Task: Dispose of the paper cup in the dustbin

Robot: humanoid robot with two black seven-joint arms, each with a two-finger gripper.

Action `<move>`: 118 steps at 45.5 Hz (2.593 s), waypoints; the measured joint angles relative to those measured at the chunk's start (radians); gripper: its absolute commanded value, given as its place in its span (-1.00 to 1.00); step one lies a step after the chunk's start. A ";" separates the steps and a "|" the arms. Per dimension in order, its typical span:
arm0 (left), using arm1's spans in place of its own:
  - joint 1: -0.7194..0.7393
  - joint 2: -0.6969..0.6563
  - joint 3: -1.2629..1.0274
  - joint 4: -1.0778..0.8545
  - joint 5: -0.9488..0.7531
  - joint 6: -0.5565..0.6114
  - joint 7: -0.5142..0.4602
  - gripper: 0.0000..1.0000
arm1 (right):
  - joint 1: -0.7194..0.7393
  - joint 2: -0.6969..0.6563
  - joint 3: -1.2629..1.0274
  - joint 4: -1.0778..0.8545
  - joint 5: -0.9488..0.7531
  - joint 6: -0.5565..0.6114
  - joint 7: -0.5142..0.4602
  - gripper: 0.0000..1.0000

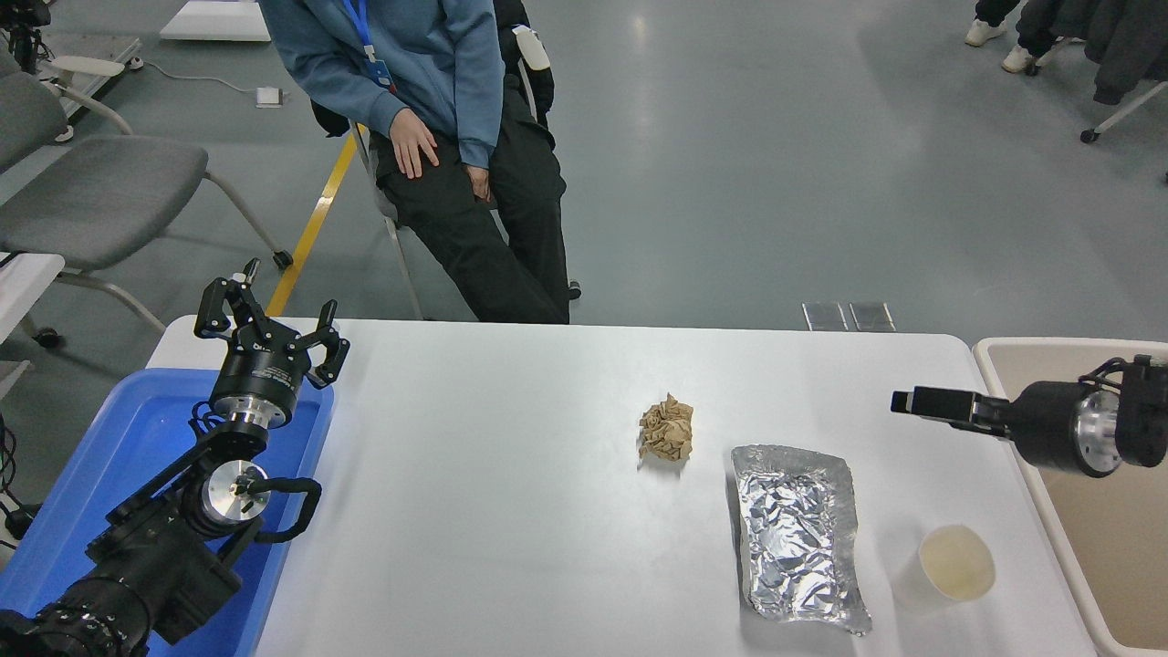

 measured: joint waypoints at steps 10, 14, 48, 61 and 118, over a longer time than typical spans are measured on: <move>0.000 0.000 0.000 0.000 0.000 0.000 0.000 1.00 | -0.015 -0.052 -0.052 0.048 -0.096 -0.012 0.004 0.98; 0.000 0.000 0.000 0.000 0.000 0.000 0.000 1.00 | -0.031 -0.063 -0.067 0.055 -0.121 -0.031 0.004 0.97; 0.000 0.000 0.000 0.000 0.000 0.000 0.000 1.00 | -0.161 -0.007 -0.080 -0.047 -0.266 -0.096 0.044 0.96; 0.000 0.000 0.000 0.000 0.000 0.000 0.000 1.00 | -0.169 0.022 -0.084 -0.066 -0.265 -0.098 0.046 0.46; 0.000 0.000 0.000 0.000 0.000 0.000 0.000 1.00 | 0.019 -0.081 -0.089 0.013 -0.216 -0.054 0.125 -1.00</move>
